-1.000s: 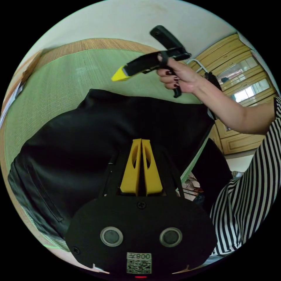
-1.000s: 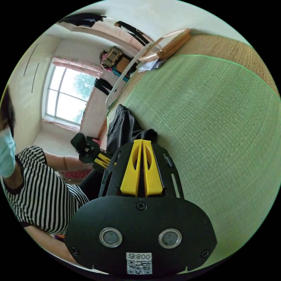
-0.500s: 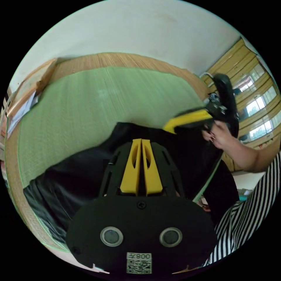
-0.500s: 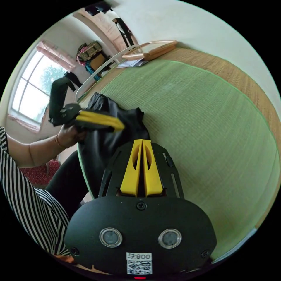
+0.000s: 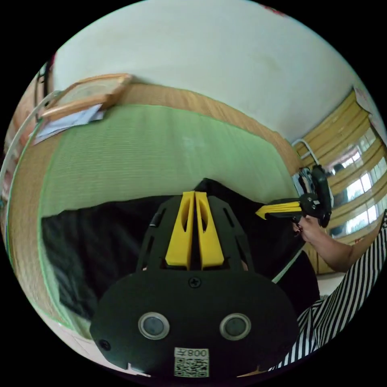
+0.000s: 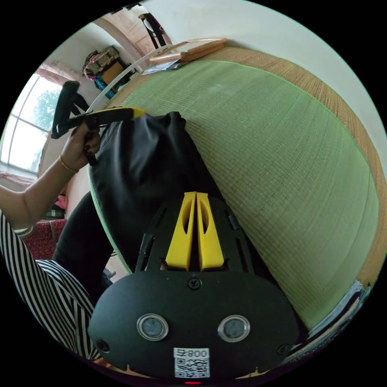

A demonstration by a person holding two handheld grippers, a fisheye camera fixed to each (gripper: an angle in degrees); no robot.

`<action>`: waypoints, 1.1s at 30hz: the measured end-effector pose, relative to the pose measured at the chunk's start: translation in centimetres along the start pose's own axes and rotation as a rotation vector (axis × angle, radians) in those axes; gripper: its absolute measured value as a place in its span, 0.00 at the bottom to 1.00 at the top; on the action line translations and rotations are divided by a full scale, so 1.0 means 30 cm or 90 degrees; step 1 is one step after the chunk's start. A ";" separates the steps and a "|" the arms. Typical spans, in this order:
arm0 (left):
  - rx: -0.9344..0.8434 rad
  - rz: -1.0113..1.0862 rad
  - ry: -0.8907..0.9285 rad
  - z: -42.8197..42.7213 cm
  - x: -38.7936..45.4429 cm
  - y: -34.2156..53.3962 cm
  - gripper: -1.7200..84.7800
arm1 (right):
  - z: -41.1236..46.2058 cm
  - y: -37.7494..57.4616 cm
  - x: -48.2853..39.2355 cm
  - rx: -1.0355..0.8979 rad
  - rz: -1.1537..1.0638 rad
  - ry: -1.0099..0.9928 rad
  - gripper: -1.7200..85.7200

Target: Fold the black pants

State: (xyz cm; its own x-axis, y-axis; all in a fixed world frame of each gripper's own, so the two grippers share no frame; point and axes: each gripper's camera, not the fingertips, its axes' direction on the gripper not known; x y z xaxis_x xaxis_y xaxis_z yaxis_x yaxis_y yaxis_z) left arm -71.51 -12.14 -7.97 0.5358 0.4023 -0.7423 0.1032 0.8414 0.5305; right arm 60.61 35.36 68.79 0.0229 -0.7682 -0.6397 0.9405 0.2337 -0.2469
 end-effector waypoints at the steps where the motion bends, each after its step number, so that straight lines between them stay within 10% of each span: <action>1: 0.018 -0.033 -0.035 -0.093 -0.067 0.020 0.03 | -0.014 -0.012 -0.018 0.018 -0.013 -0.026 0.03; 6: 0.045 -0.172 -0.145 -0.368 -0.343 0.038 0.09 | -0.015 -0.191 -0.102 0.072 -0.090 -0.085 0.05; 14: -0.017 -0.295 -0.008 -0.489 -0.609 0.005 0.08 | 0.140 -0.368 -0.023 0.027 0.015 -0.037 0.10; 33: -0.039 -0.267 -0.037 -0.884 -0.532 0.296 0.11 | 0.047 -0.063 -0.030 0.038 0.019 -0.118 0.04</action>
State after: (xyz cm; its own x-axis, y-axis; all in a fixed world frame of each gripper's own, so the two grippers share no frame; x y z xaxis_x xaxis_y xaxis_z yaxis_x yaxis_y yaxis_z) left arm -101.37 -1.51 -2.26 0.5042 0.0017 -0.8636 0.2735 0.9482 0.1615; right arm 59.29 34.78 70.87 0.1075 -0.8592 -0.5002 0.9567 0.2263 -0.1830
